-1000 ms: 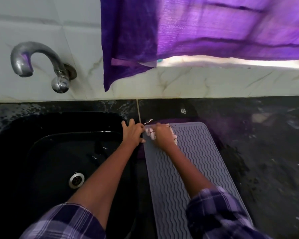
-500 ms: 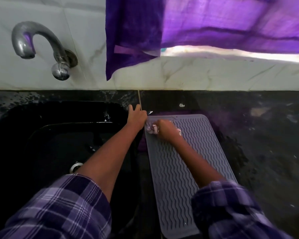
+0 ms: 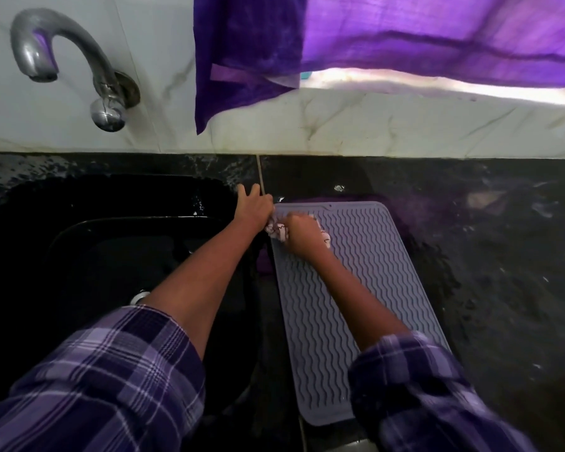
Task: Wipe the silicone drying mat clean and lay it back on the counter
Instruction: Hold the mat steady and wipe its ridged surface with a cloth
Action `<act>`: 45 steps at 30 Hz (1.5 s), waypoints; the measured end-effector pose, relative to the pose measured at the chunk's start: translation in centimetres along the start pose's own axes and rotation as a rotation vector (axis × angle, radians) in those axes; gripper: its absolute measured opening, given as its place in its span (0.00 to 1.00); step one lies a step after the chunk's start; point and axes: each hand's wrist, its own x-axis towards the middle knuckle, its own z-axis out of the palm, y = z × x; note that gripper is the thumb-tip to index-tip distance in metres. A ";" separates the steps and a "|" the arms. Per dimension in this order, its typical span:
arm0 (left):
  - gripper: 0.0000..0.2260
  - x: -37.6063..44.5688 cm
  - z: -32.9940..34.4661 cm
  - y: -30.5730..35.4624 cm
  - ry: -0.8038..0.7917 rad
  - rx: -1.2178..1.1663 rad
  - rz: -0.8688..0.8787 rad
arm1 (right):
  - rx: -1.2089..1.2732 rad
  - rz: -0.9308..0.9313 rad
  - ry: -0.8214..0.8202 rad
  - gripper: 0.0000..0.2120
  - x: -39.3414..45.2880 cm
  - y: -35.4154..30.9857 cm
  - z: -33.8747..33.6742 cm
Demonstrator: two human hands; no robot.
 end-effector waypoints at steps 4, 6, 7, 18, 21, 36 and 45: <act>0.16 -0.2 -0.3 0.4 0.004 0.129 0.029 | 0.159 0.054 -0.256 0.08 -4.5 1.0 -0.1; 0.17 -0.2 -0.3 0.5 0.002 0.147 0.040 | 0.053 0.023 -0.416 0.08 -5.8 1.0 -0.1; 0.17 -0.4 -0.3 0.5 -0.004 0.144 0.040 | 0.013 0.017 -0.469 0.09 -5.7 1.0 -0.3; 0.14 -4.5 1.5 2.9 0.076 -0.183 0.076 | -0.089 -0.014 0.008 0.16 -3.7 2.2 1.5; 0.12 -5.0 1.4 3.9 -0.002 -0.216 -0.038 | -0.010 0.037 -0.079 0.11 -3.1 2.1 0.8; 0.12 -9.6 -0.6 7.4 0.047 -0.093 -0.070 | -0.037 -0.051 -0.199 0.13 -12.7 0.8 -1.1; 0.20 -12.8 0.7 9.3 -0.128 -0.101 -0.074 | -0.033 -0.172 -0.341 0.16 -21.0 2.5 2.2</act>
